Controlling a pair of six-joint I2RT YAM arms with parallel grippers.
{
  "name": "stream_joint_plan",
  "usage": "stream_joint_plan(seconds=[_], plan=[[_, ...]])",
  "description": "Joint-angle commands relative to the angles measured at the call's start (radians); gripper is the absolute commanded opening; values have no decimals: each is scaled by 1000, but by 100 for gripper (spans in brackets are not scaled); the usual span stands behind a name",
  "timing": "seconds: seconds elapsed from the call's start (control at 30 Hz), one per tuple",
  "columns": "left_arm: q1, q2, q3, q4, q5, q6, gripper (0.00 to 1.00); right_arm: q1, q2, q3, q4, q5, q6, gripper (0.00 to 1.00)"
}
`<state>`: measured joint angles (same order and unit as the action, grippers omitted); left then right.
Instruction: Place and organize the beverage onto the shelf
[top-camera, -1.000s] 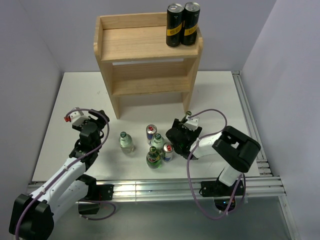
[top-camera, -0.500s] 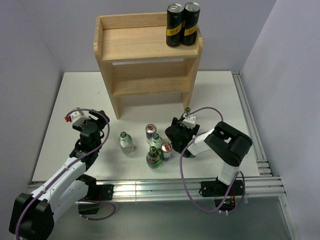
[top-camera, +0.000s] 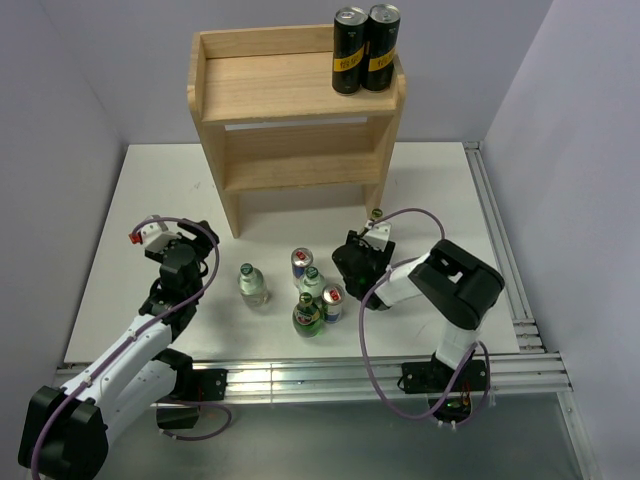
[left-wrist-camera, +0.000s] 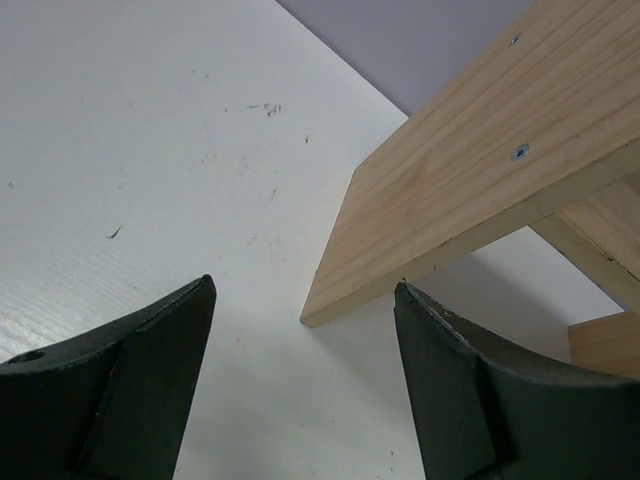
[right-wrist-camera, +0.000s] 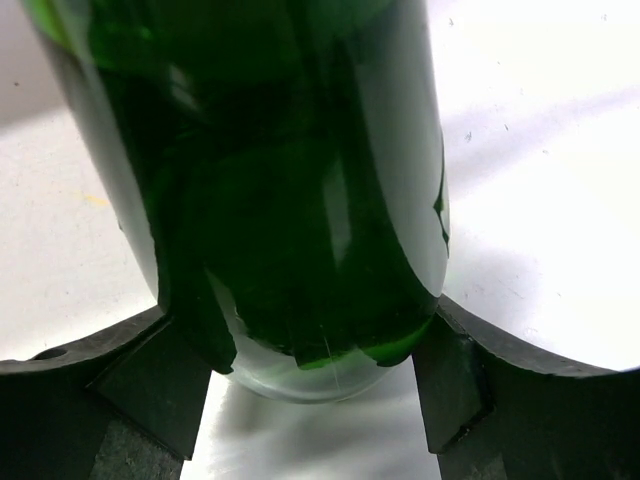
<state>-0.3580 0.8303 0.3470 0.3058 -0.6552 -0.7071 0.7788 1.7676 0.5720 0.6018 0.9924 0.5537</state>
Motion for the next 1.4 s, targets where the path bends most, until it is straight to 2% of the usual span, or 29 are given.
stream_joint_plan(seconds=[0.0,0.33,0.53,0.67,0.83,0.97,1.13,1.37], plan=[[-4,-16,0,30,-15,18,79,5,-97,28,-83,23,44,0],[-4,-39,9,13,-14,31,78,111,-394,98,-471,133,120,0],[-4,-54,12,3,-14,34,78,148,-566,170,-553,166,55,0],[-4,-60,17,-4,-3,40,78,151,-638,267,-536,132,-81,0],[-4,-65,21,-4,26,63,78,151,-600,409,-485,81,-227,0],[-4,-62,36,-23,48,67,80,136,-512,537,-447,34,-333,0],[-4,-50,60,-53,48,60,86,76,-412,647,-467,-44,-336,0],[-2,-46,61,-51,40,60,85,-18,-339,689,-488,-86,-288,0]])
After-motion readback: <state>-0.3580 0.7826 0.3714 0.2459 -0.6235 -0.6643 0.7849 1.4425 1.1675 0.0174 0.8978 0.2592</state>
